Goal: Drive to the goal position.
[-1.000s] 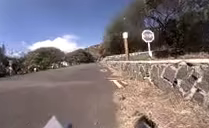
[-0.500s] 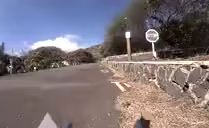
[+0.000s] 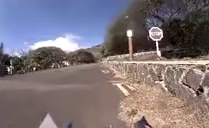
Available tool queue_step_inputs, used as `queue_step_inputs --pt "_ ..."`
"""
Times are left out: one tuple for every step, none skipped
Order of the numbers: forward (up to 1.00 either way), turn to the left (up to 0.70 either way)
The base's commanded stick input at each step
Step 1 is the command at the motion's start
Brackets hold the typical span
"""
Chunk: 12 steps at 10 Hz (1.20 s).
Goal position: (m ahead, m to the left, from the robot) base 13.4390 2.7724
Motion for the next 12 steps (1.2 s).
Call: queue_step_inputs --pt "0.50 0.00" --pt "0.50 0.00" --pt "0.50 0.00" --pt "0.50 0.00" --pt "0.50 0.00" --pt "0.50 0.00" --pt "0.50 0.00" --pt "0.50 0.00" --pt "0.50 0.00" --pt "0.50 0.00" --pt "0.50 0.00" --pt "0.50 0.00"
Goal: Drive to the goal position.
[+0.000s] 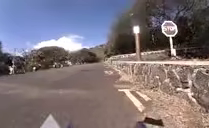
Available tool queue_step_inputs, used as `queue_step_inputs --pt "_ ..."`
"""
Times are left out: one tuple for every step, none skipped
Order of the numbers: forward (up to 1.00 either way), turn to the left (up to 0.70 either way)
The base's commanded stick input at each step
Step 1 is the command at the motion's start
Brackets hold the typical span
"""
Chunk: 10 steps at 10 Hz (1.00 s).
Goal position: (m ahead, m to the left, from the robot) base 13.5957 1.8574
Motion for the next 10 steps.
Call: queue_step_inputs --pt "0.50 0.00" --pt "0.50 -0.01" --pt "0.50 -0.12" --pt "0.50 -0.22" --pt "0.50 -0.33" --pt "0.50 -0.43" --pt "0.50 0.00" --pt "0.50 0.00" --pt "0.50 0.00" --pt "0.50 0.00"
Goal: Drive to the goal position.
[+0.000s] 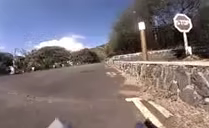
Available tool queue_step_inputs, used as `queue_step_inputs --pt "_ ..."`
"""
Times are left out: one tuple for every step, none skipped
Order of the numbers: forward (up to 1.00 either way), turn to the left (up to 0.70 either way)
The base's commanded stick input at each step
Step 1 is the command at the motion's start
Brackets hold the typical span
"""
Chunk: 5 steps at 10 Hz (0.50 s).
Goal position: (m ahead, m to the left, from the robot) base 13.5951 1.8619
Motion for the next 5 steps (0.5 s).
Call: queue_step_inputs --pt "0.50 0.00" --pt "0.50 0.00" --pt "0.50 0.00" --pt "0.50 0.00" --pt "0.50 0.00"
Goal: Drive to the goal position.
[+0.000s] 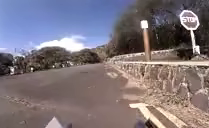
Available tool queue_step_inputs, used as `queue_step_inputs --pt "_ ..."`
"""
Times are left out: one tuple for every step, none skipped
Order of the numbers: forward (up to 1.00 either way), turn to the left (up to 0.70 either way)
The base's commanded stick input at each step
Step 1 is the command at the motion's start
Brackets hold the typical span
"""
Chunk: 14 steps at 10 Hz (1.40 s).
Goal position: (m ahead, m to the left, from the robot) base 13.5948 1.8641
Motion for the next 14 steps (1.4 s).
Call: queue_step_inputs --pt "0.50 0.00" --pt "0.50 0.00" --pt "0.50 0.00" --pt "0.50 0.00" --pt "0.50 0.00" --pt "0.50 0.00" --pt "0.50 0.00" --pt "0.50 0.00" --pt "0.50 0.00" --pt "0.50 -0.17" --pt "0.50 -0.38" --pt "0.50 -0.50" --pt "0.50 -0.50" --pt "0.50 -0.50"
